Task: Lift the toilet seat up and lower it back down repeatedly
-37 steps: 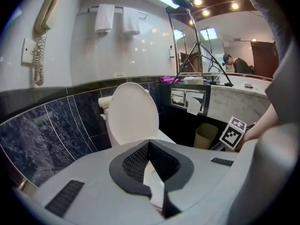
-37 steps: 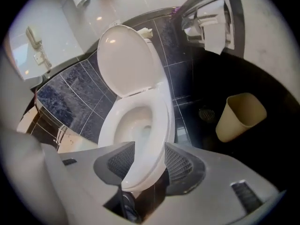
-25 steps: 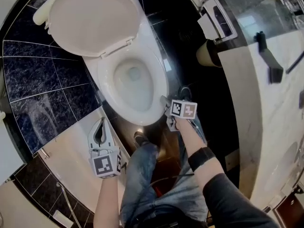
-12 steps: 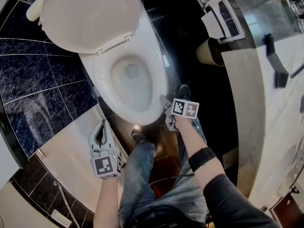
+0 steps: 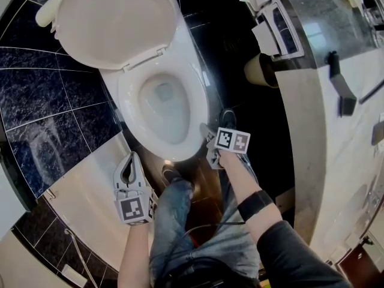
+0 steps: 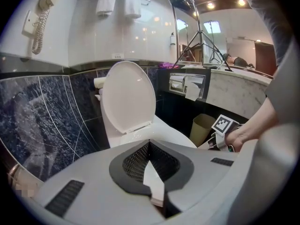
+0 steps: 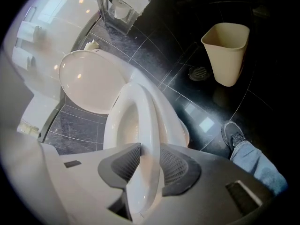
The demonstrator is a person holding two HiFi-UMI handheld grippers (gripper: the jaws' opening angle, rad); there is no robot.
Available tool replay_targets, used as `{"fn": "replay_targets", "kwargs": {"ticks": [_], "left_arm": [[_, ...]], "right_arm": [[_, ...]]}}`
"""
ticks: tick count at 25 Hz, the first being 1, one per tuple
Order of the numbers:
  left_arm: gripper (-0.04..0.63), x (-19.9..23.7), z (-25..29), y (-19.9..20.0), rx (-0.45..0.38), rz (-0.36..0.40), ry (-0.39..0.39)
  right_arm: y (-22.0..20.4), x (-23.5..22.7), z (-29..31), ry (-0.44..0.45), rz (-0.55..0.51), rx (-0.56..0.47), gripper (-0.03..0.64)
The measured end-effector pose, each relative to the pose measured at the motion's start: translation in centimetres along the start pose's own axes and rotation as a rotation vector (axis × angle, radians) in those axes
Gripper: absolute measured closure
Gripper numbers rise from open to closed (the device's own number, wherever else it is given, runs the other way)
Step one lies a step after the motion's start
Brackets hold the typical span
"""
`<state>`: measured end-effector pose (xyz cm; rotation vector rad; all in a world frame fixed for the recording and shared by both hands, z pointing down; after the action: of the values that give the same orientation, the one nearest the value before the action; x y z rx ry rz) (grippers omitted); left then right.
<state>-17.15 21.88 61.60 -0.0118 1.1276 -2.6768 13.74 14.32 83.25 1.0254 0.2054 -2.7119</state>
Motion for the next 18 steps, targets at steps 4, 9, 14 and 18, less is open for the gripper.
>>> {"fn": "replay_targets", "kwargs": {"ticks": [4,9,14,18], "left_arm": [[0.600,-0.4,-1.3,1.2,0.011,-0.017,-0.001],[0.600,-1.5,-4.2,2.7,0.043,-0.039,-0.023],[0.600,-2.8,-7.1,2.3,0.101,-0.083,-0.034],[0.600,-4.0,-7.6,0.9,0.187,-0.163,-0.059]], "right_arm": [[0.7,2.0,-2.2,0.012,-0.003,0.015,0.479],[2.1,5.9,-6.0,0.028,0.005,0.032,0.485],[4.6,10.4,-9.2,0.006,0.018,0.048,0.486],[6.8,13.7,-11.2,0.009,-0.005,0.069,0.485]]}}
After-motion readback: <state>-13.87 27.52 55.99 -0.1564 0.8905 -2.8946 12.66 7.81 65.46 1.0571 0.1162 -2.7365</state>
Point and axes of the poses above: the fingertips, and each gripper's own axes: z forward along the fingers, x to its left, y out of its top, the point moved 10 cm from there along -z, backward along the fingers, and after that the axes turned 6 degrees about x, right-handed, at the moved point
